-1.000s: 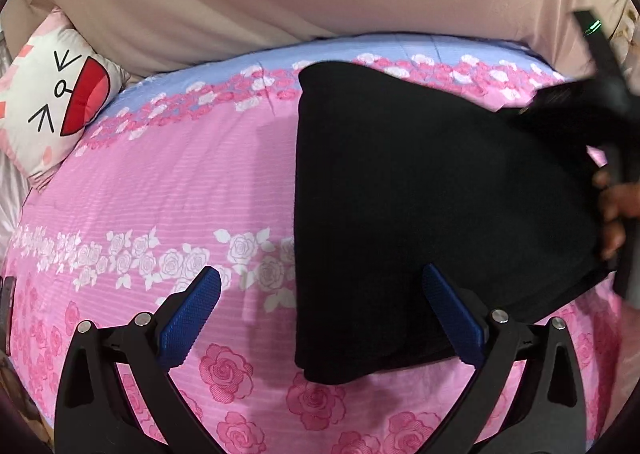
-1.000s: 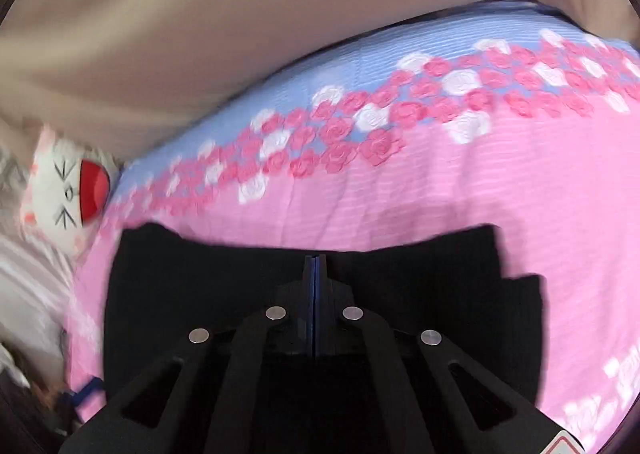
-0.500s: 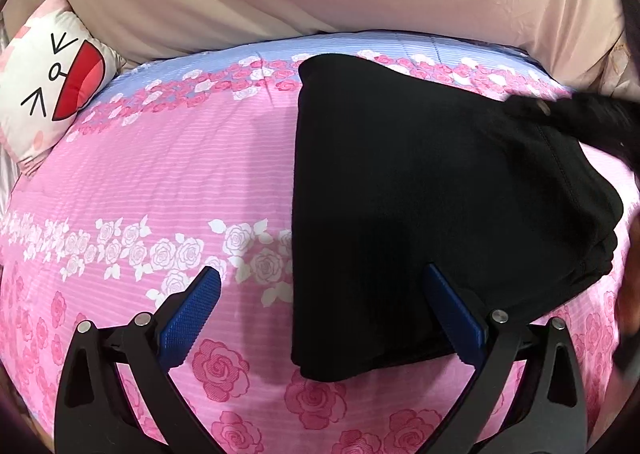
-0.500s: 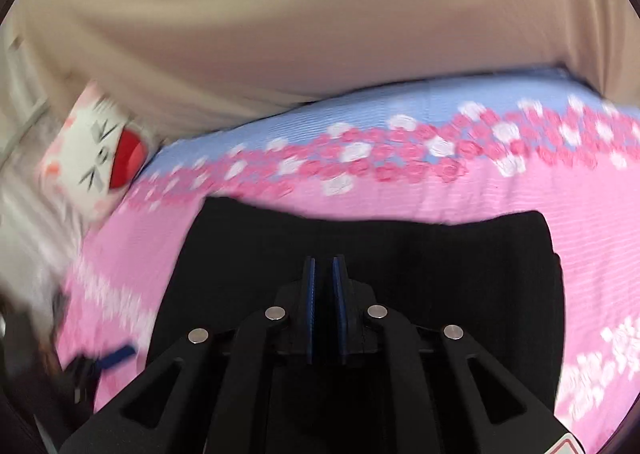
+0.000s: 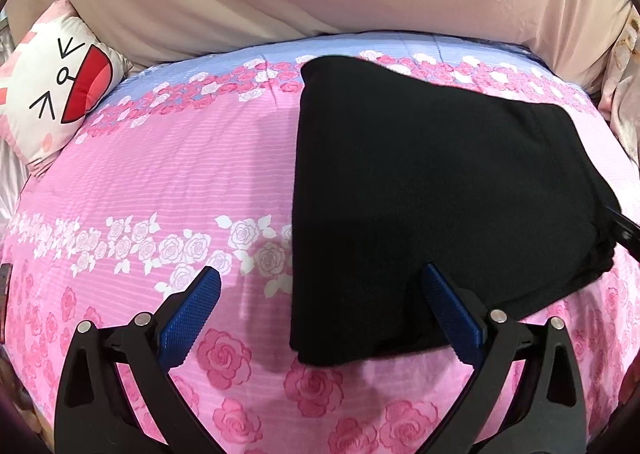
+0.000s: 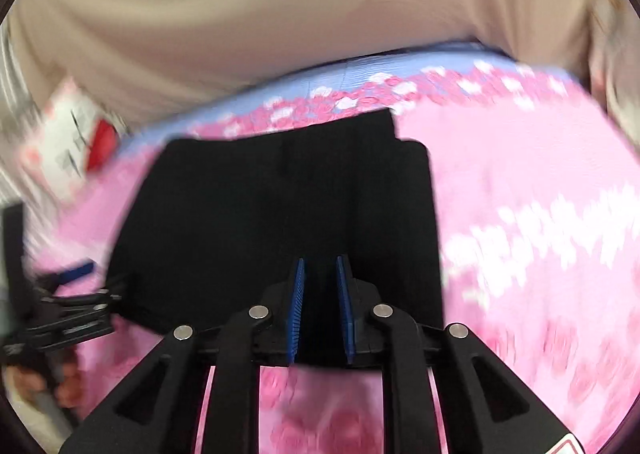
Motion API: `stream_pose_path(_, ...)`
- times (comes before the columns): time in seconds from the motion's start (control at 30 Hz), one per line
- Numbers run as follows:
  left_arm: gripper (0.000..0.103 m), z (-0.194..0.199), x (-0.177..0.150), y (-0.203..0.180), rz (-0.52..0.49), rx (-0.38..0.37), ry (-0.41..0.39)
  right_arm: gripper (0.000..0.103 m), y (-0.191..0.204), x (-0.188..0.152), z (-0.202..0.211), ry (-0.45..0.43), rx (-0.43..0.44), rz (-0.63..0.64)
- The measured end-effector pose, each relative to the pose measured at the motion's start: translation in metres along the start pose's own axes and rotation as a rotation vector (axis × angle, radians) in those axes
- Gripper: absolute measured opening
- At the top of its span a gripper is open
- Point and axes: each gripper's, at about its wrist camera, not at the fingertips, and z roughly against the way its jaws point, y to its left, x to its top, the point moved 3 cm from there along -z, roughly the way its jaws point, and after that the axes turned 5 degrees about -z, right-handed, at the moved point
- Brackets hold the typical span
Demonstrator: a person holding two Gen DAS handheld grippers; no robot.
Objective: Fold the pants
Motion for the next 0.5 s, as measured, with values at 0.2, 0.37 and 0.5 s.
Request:
stream_pose_path(0.2,0.098,0.002,-0.008,0.001,0.004,0.012,0.012,0.038,-0.035,-0.011,0.035,-0.061,-0.046,-0.071)
stream_pose_path(0.37,0.098,0.009,-0.007,-0.004,0.013,0.004,0.003,0.042,-0.03,-0.007,0.024,-0.035,0.068,-0.096)
stream_pose_path(0.5,0.098,0.011,-0.007,-0.006,0.0,0.006,0.004,0.044,-0.019,-0.007,0.003,-0.013,0.045,-0.065)
